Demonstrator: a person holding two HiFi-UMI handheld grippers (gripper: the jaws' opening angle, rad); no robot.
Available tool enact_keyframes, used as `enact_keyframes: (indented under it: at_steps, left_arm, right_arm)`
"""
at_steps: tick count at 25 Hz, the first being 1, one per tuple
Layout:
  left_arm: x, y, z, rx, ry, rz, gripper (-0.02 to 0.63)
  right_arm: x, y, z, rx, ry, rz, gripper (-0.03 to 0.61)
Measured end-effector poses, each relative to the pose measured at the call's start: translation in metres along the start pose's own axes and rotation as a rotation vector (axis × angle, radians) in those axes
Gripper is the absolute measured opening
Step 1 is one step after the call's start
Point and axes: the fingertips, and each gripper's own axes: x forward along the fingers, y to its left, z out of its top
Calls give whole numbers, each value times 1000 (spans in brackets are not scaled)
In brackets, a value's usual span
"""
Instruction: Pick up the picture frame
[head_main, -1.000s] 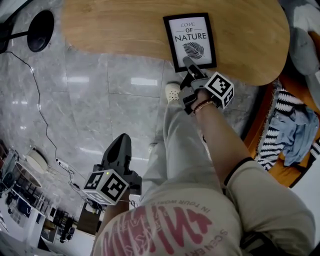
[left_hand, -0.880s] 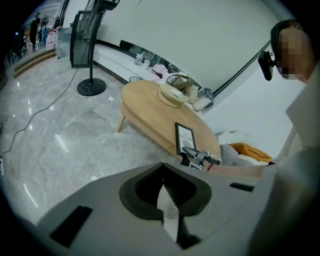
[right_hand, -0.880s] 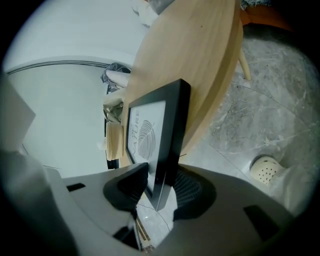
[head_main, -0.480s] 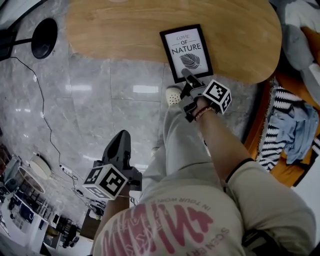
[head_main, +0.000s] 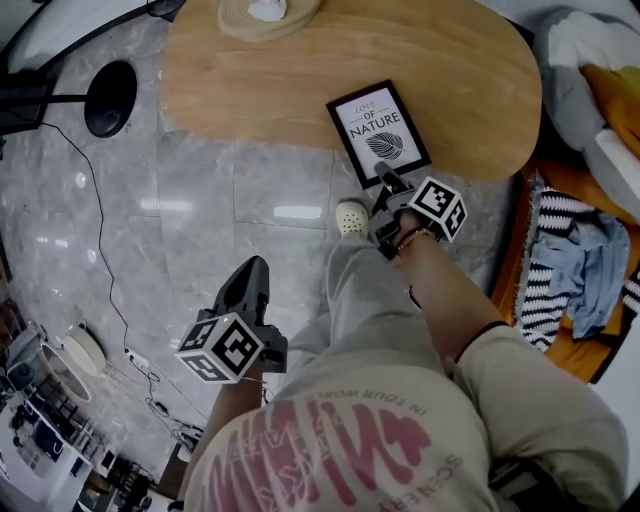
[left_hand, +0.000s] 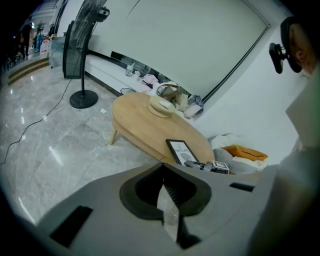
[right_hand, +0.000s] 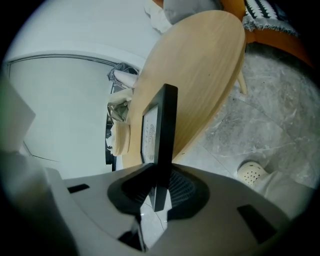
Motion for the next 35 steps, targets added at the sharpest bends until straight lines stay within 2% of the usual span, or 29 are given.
enact_keyframes:
  at_steps: [5, 10, 18, 28, 35]
  left_arm:
    - [-6, -9, 24, 51, -50, -10, 3]
    - [-16, -22, 45, 53, -111, -26, 3]
    - [-47, -11, 69, 41, -203, 15, 3]
    - [-61, -32, 119, 45, -308, -31, 3]
    - [-80, -58, 152, 39, -405, -152, 3]
  right_arm:
    - [-13, 23, 15, 1, -24, -43, 75]
    - [-21, 50, 28, -2, -37, -63, 70]
    - [-37, 87, 31, -77, -9, -71, 58]
    - [-67, 156, 24, -221, 48, -1, 58]
    - [-97, 231, 16, -317, -14, 134, 58]
